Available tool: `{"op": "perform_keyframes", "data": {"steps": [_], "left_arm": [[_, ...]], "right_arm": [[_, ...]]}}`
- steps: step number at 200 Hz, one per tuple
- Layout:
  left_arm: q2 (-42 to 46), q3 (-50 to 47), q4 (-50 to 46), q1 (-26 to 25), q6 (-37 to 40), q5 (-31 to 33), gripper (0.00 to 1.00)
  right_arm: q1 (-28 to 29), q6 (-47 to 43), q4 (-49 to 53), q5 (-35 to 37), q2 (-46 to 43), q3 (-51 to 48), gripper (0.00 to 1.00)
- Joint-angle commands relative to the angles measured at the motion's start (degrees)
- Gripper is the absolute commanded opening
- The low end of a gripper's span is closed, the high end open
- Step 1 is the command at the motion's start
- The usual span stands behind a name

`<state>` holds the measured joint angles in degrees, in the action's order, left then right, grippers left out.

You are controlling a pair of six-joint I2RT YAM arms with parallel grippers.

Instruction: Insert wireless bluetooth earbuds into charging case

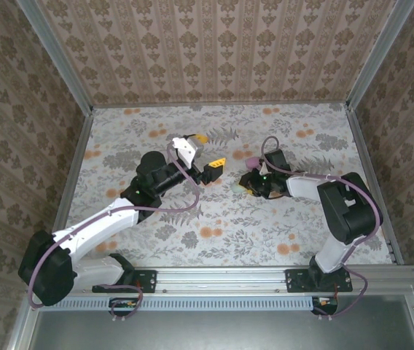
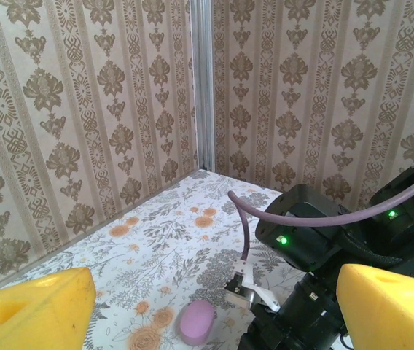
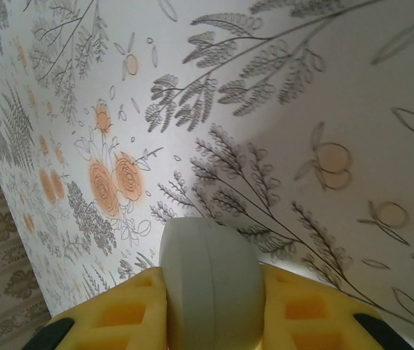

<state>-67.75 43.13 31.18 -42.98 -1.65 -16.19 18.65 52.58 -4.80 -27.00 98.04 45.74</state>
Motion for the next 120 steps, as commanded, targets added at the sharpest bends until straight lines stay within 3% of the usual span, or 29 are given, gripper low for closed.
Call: {"op": "perform_keyframes", "data": {"steps": [1, 47, 120], "left_arm": [[0.8, -0.2, -0.2, 0.6, 1.1, 0.8, 0.87], [0.6, -0.4, 0.1, 0.5, 1.1, 1.1, 0.87], [-0.8, 0.0, 1.2, 0.7, 0.3, -0.2, 0.87]], "right_arm": [[0.3, -2.2, -0.2, 1.5, 1.8, 0.9, 0.26], [0.2, -4.9, 2.4, 3.4, 0.2, -0.1, 0.38], [-0.1, -6.7, 5.7, 4.7, -2.0, -0.3, 0.49]]}}
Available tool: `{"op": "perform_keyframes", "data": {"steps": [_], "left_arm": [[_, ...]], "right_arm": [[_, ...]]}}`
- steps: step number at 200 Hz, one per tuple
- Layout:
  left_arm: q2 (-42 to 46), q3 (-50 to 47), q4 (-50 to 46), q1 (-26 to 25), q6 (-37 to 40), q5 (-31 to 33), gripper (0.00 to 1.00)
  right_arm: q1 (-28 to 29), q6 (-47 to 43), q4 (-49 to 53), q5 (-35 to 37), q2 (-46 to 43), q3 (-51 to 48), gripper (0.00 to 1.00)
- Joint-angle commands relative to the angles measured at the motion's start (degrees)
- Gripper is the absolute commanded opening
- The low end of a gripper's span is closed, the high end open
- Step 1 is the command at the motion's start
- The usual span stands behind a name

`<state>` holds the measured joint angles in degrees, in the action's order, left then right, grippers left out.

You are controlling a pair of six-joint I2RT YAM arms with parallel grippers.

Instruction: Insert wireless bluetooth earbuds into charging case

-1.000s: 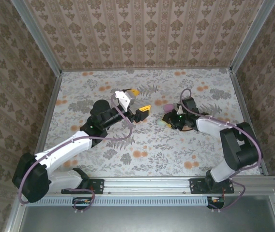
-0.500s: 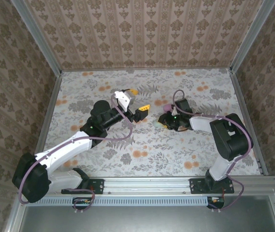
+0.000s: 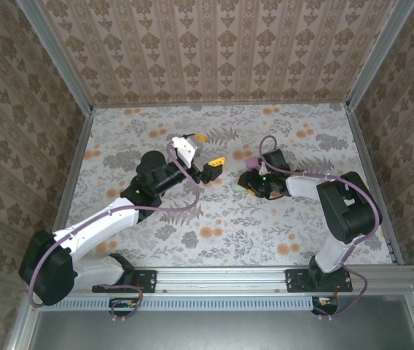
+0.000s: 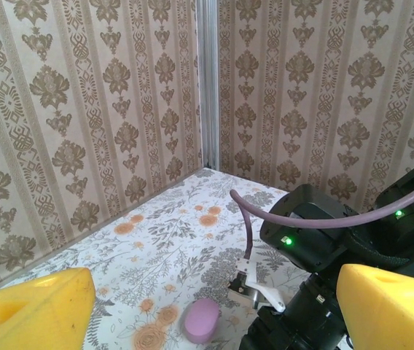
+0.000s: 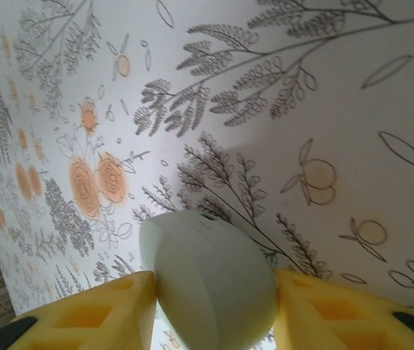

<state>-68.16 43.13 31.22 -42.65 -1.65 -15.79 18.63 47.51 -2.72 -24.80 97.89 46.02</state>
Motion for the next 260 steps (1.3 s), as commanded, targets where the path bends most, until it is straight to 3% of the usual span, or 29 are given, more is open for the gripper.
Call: {"op": "perform_keyframes", "data": {"steps": [1, 34, 67, 84, 110, 119, 136, 142, 154, 186, 197, 211, 260], "left_arm": [[-0.4, -0.1, 1.1, 0.3, 0.4, -0.6, 0.87], [-0.1, -0.2, 1.1, 0.3, 0.3, -0.5, 0.87], [0.4, -0.8, 1.0, 0.4, 0.0, 0.5, 0.87], [1.0, -1.3, 0.5, 0.5, -0.1, 3.0, 0.87], [2.0, -2.3, -0.9, 0.9, -1.3, 12.3, 0.89], [2.4, -3.1, -0.7, 1.3, -2.2, 15.4, 0.97], [3.1, -4.4, -0.6, 2.9, -5.1, 19.5, 1.0], [3.4, -5.0, -0.7, 3.6, -6.2, 20.4, 1.0], [4.3, -6.0, -1.3, 4.7, -8.4, 22.7, 1.0], [6.5, -8.0, -4.8, 8.9, -12.1, 24.3, 1.0], [7.0, -7.4, -9.3, 10.8, -12.4, 24.6, 1.0], [7.9, -6.2, -16.7, 13.4, -12.2, 25.6, 1.0], [12.0, -9.2, -23.3, 22.1, -11.3, 27.3, 1.0]], "right_arm": [[-0.1, -1.6, 3.7, 2.5, -1.9, -0.6, 0.5], [-0.1, -3.2, 7.4, 5.3, -5.0, 0.0, 0.55], [-0.1, -7.3, 15.5, 12.6, -10.7, 1.7, 0.57], [-0.1, -9.2, 18.3, 18.8, -16.0, 1.7, 0.58], [0.0, -12.8, 19.6, 31.9, -28.2, -0.1, 0.62], [0.0, -14.0, 19.2, 37.8, -32.2, -1.4, 0.65], [-0.3, -16.9, 17.1, 48.6, -39.1, -5.0, 0.78], [-0.4, -17.6, 16.9, 52.3, -41.2, -6.0, 0.98], [-1.7, -19.3, 15.8, 57.1, -44.4, -8.4, 1.0], [-9.7, -23.0, 5.9, 55.8, -46.4, -16.8, 1.0], [-13.4, -23.8, -0.1, 51.9, -44.7, -20.5, 1.0], [-17.6, -23.1, 1.5, 48.6, -42.8, -19.3, 1.0], [-18.2, -37.5, -15.1, 40.3, -29.0, -19.9, 1.0]]}}
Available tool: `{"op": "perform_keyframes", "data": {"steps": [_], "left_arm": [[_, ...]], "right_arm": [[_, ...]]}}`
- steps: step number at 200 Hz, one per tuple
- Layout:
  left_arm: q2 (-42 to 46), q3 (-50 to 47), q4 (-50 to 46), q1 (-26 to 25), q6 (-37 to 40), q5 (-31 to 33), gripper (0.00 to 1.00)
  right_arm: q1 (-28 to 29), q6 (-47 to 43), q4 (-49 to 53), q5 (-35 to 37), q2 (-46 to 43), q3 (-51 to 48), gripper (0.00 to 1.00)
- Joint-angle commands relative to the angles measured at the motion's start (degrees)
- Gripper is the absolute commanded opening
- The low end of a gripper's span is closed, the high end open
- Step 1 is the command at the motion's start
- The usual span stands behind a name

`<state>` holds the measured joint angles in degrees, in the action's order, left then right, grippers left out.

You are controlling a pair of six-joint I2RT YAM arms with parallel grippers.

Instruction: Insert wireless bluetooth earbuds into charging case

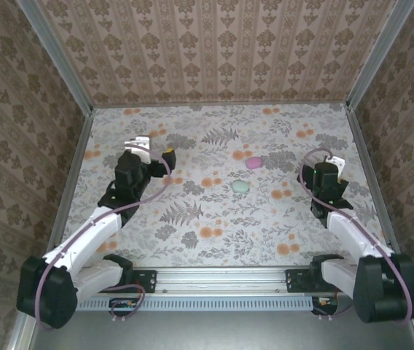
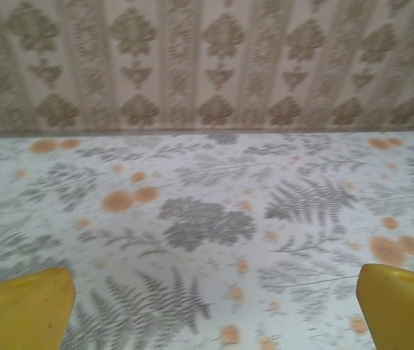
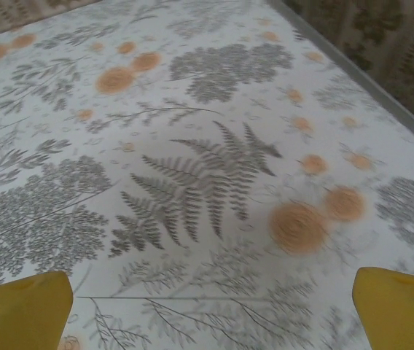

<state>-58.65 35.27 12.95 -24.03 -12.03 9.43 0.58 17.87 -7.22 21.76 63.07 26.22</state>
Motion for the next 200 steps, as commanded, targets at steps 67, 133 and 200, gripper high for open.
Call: {"op": "perform_keyframes", "data": {"steps": [67, 133, 200], "left_arm": [[3.6, -0.9, -10.1, 8.8, 5.4, 1.4, 1.0], [-0.1, -1.4, -7.2, 13.8, 7.1, 1.9, 1.0], [-16.6, -3.2, 9.1, 17.4, 16.4, 6.5, 1.0]], "right_arm": [[-0.1, -16.4, -27.7, -22.7, 18.1, 1.6, 1.0], [0.0, -15.4, -41.2, -17.5, 24.4, -2.9, 1.0], [0.7, -15.1, -42.6, -14.9, 24.5, -3.4, 1.0]]}}
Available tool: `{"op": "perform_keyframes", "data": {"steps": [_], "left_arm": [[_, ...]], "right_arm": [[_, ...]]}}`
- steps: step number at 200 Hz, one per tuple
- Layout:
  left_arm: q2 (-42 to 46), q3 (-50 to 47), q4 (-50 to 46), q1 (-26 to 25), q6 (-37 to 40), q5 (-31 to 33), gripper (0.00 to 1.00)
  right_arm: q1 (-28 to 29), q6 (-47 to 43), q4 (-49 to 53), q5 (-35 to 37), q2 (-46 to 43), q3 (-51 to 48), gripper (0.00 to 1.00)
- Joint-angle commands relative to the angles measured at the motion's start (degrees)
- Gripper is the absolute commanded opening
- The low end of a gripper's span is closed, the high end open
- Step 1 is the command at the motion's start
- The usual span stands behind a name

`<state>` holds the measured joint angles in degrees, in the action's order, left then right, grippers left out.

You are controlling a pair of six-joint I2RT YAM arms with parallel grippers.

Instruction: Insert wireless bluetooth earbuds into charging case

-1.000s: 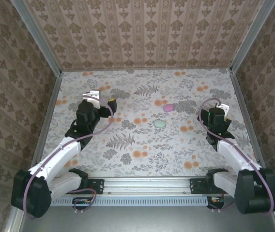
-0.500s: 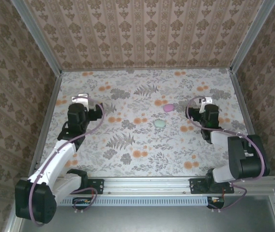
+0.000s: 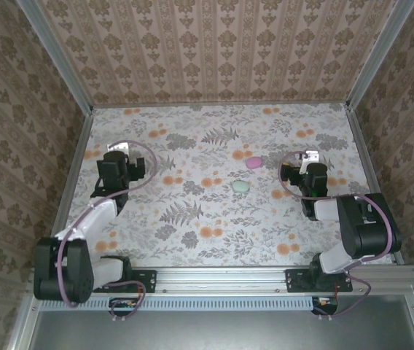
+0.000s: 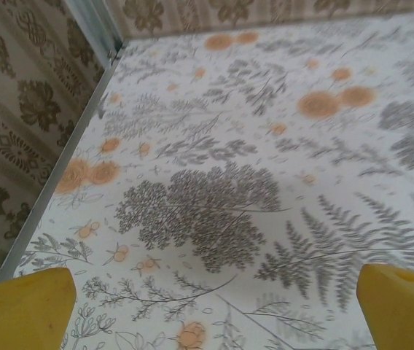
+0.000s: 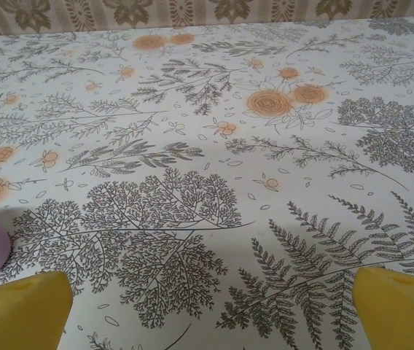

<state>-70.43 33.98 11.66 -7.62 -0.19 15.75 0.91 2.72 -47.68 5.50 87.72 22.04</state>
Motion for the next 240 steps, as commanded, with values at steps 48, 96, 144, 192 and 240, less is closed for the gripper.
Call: {"op": "perform_keyframes", "data": {"steps": [48, 96, 144, 192, 240], "left_arm": [[-13.7, -6.7, 27.1, 2.8, 4.8, -6.9, 1.0], [-17.3, -11.4, 38.0, 7.8, 2.1, -15.9, 1.0], [-17.4, -10.9, 37.0, 6.2, 2.5, -11.5, 1.0], [-17.4, -10.9, 37.2, 6.1, 2.5, -11.6, 1.0], [-17.4, -10.9, 37.2, 6.0, 2.5, -11.6, 1.0]], "right_arm": [[0.4, -0.1, -2.1, 1.4, -0.2, 0.9, 1.0], [0.4, -0.1, -2.0, 1.4, -0.2, 0.9, 1.0], [0.3, -0.1, -2.0, 1.4, -0.1, 0.9, 1.0], [0.4, -0.1, -2.0, 1.3, -0.1, 0.9, 1.0], [0.3, -0.1, -2.0, 1.3, -0.1, 0.9, 1.0]]}}
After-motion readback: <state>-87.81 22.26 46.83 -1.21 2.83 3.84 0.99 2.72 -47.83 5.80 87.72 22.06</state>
